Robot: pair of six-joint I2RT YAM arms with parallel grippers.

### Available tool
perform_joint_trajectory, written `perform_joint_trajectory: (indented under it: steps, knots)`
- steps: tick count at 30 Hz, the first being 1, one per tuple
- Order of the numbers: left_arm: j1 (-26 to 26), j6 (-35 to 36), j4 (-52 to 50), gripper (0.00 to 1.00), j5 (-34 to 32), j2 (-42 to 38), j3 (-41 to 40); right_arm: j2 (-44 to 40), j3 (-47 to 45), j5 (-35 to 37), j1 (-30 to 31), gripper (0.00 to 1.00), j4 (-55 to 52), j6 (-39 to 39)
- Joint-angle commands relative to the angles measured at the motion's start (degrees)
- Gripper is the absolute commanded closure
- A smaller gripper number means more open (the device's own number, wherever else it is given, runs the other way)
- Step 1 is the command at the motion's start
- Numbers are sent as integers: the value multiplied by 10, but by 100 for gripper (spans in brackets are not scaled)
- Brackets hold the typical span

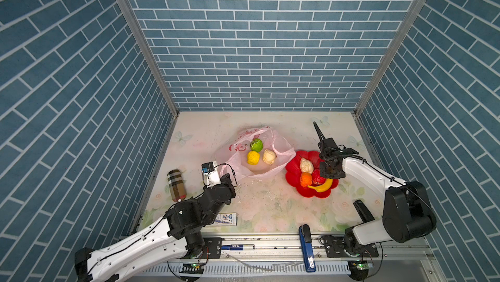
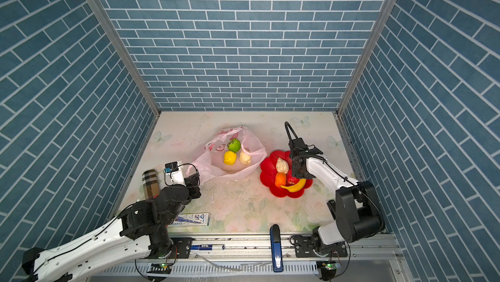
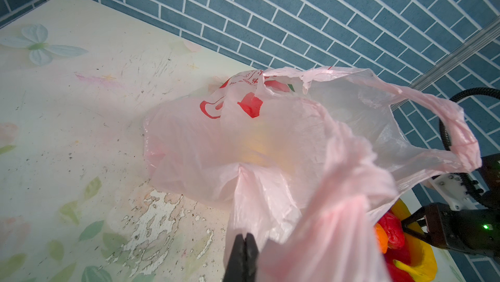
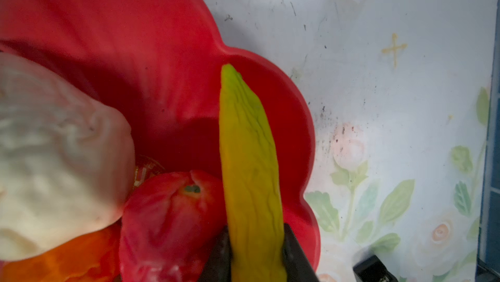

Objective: Take fruits out of the plastic bag
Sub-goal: Place the fruit on the plate.

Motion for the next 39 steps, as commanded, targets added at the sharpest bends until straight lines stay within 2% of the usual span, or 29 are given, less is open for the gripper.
perform_joint_trajectory:
  steps: [1, 25, 39]
  knots:
    - [-3, -1, -6, 100, 2, 1, 1, 13, -14, 8, -2, 75, 4, 22]
    - [-2, -3, -3, 100, 8, -2, 0, 12, -23, 5, -3, 62, 11, 24]
    - [-3, -5, -17, 100, 14, -3, 1, -54, 17, -1, -2, 53, -35, 12]
